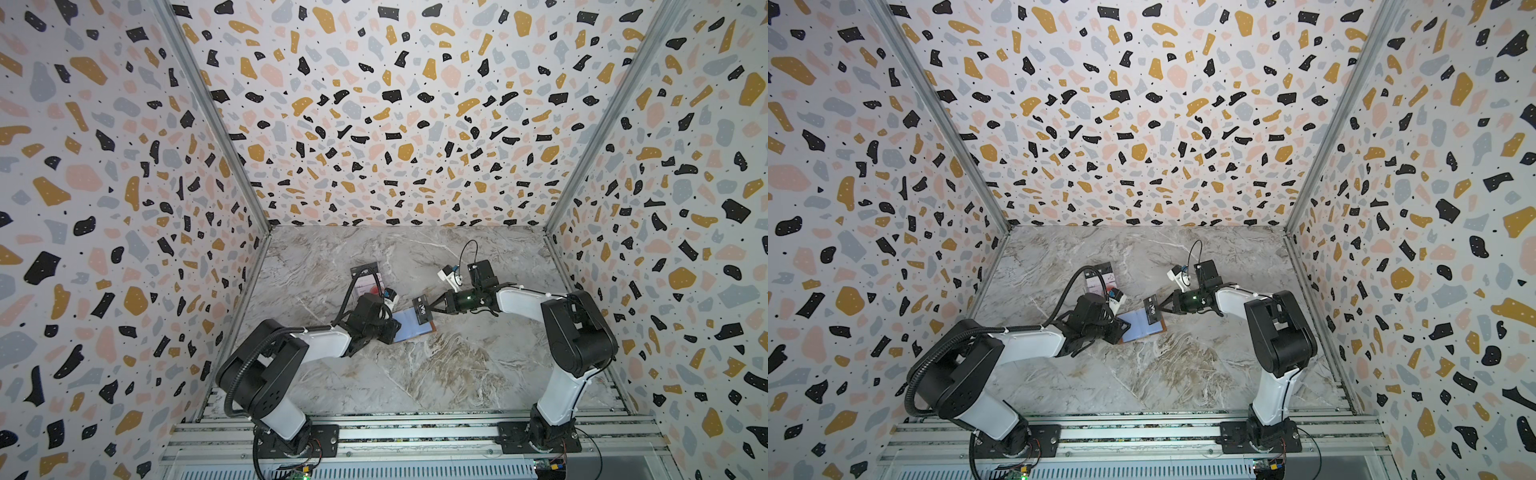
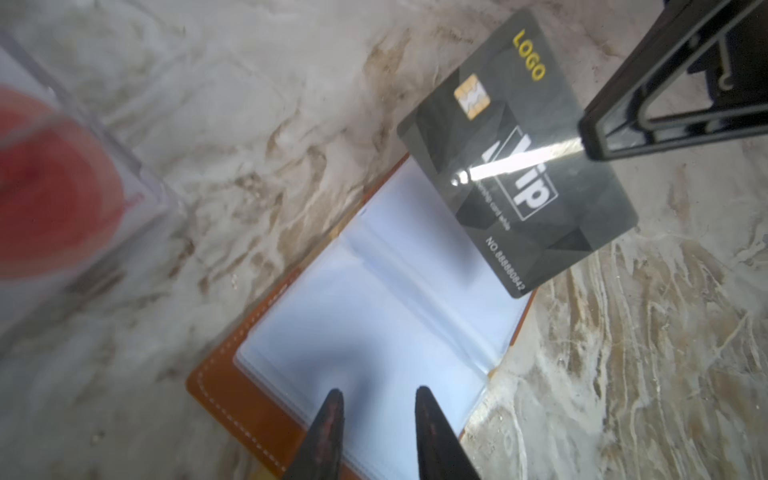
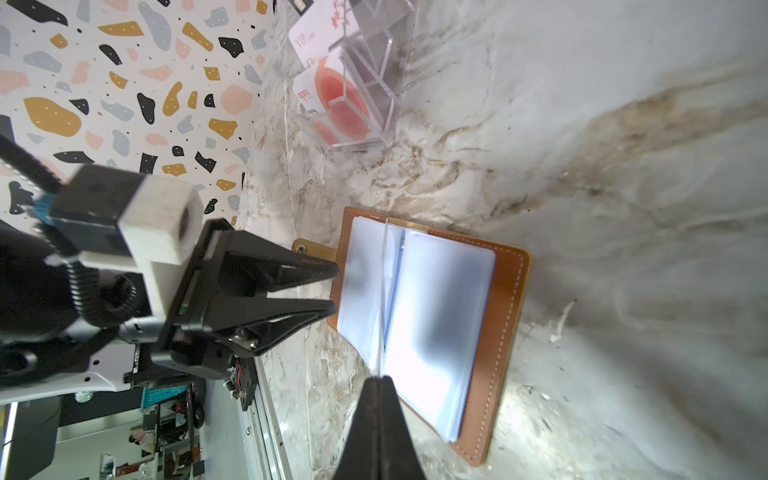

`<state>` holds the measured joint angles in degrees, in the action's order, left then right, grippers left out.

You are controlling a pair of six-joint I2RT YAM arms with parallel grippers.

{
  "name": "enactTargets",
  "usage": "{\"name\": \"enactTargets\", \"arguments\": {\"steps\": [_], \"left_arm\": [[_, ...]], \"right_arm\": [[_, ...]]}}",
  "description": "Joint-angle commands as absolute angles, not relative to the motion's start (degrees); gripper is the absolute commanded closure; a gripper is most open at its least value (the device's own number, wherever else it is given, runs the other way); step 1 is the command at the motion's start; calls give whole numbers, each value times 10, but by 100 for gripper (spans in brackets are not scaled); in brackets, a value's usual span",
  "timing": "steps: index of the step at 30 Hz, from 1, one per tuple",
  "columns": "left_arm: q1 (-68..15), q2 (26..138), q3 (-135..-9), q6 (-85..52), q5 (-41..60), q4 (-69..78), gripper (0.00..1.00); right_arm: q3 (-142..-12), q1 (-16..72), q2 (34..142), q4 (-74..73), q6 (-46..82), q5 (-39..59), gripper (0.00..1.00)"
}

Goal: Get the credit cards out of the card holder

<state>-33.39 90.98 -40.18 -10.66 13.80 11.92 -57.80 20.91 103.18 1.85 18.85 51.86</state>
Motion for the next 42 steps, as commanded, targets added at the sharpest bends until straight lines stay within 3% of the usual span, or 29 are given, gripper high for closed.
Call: {"name": "enactTargets", "arguments": {"steps": [1,7,12,15,21,27,31,37,42], "left_arm": [[-314,887,-476,-42,197,28,62],[-249,896,-582,38,357,-74,59],[-237,918,-667,174,425,-232,56],[-237,935,-710,258,477,-329,46],[-237,973,-779,432,564,-519,47],[-237,1019,-819,547,580,-645,51],[-236,1010,-810,504,573,-598,54],[-232,929,-728,296,496,-371,52],[-217,907,-709,248,483,-325,49]], "right_arm": [[-573,211,1006,45,152,532,100],[-569,211,980,52,119,576,100],[-576,215,949,94,62,595,100],[-589,226,942,128,22,599,100],[-601,252,928,140,-11,620,100],[-614,275,920,161,-41,627,100],[-616,280,916,165,-47,629,100],[-620,286,916,174,-51,621,100],[-622,288,917,183,-59,621,100]]}}
